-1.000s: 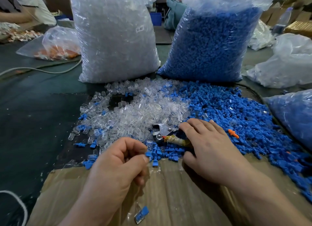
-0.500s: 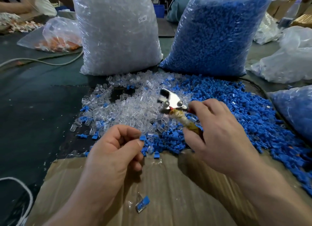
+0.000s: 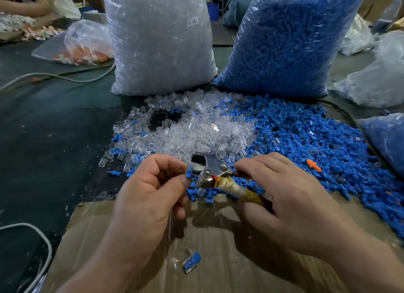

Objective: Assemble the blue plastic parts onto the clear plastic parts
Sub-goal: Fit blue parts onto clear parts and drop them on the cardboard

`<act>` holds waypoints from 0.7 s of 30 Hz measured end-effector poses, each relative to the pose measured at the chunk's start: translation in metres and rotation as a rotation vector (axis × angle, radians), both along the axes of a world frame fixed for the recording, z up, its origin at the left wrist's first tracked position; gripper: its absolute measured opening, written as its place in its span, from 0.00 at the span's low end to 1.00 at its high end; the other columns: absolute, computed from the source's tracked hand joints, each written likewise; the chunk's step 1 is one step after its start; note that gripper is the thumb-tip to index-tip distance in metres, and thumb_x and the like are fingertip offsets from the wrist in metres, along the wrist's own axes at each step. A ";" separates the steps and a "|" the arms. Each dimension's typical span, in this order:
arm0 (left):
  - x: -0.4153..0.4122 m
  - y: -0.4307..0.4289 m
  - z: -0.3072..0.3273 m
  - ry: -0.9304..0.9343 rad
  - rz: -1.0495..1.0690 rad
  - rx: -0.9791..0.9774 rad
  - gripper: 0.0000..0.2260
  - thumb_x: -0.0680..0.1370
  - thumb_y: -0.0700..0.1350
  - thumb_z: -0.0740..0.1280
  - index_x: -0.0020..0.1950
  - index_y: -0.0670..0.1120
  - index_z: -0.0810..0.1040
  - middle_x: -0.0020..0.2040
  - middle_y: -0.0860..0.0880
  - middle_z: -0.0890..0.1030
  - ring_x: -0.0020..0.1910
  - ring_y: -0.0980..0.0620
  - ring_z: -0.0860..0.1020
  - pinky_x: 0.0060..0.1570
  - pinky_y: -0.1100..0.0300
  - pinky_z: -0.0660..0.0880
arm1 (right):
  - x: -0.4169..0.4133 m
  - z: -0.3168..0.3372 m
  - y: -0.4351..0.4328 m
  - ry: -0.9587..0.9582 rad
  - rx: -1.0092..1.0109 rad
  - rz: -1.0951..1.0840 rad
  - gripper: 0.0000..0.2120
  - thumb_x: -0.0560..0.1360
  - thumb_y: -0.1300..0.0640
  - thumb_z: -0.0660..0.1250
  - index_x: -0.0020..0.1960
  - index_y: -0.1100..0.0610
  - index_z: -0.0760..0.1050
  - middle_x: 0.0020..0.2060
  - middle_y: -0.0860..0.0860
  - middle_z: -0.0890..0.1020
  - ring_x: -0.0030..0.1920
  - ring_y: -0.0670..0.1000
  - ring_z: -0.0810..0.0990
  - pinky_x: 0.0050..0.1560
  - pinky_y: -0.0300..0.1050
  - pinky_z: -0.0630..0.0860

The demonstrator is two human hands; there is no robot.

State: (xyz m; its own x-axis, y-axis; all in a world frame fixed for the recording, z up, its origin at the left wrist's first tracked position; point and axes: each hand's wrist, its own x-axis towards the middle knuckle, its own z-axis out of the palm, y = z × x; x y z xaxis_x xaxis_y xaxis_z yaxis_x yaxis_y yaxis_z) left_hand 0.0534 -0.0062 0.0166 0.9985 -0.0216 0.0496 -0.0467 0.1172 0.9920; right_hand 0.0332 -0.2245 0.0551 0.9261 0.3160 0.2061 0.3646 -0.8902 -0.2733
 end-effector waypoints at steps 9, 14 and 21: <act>-0.001 -0.001 0.000 -0.006 0.007 0.029 0.16 0.77 0.31 0.68 0.42 0.53 0.82 0.33 0.50 0.80 0.28 0.55 0.76 0.25 0.64 0.74 | 0.001 -0.003 0.001 0.009 -0.078 0.036 0.28 0.71 0.40 0.57 0.66 0.51 0.74 0.51 0.45 0.80 0.51 0.51 0.76 0.53 0.46 0.76; -0.001 0.000 -0.002 -0.037 0.002 0.061 0.18 0.76 0.30 0.67 0.42 0.54 0.82 0.33 0.50 0.79 0.29 0.55 0.76 0.25 0.64 0.74 | 0.003 -0.004 0.003 0.015 -0.088 0.022 0.24 0.69 0.40 0.59 0.60 0.49 0.77 0.44 0.44 0.81 0.46 0.51 0.79 0.45 0.47 0.77; 0.000 0.004 0.000 -0.022 0.066 0.154 0.16 0.76 0.32 0.70 0.42 0.55 0.82 0.32 0.52 0.79 0.27 0.54 0.77 0.26 0.62 0.75 | 0.005 -0.007 -0.002 -0.053 -0.095 -0.049 0.24 0.70 0.37 0.59 0.59 0.48 0.77 0.45 0.41 0.80 0.45 0.47 0.76 0.44 0.41 0.73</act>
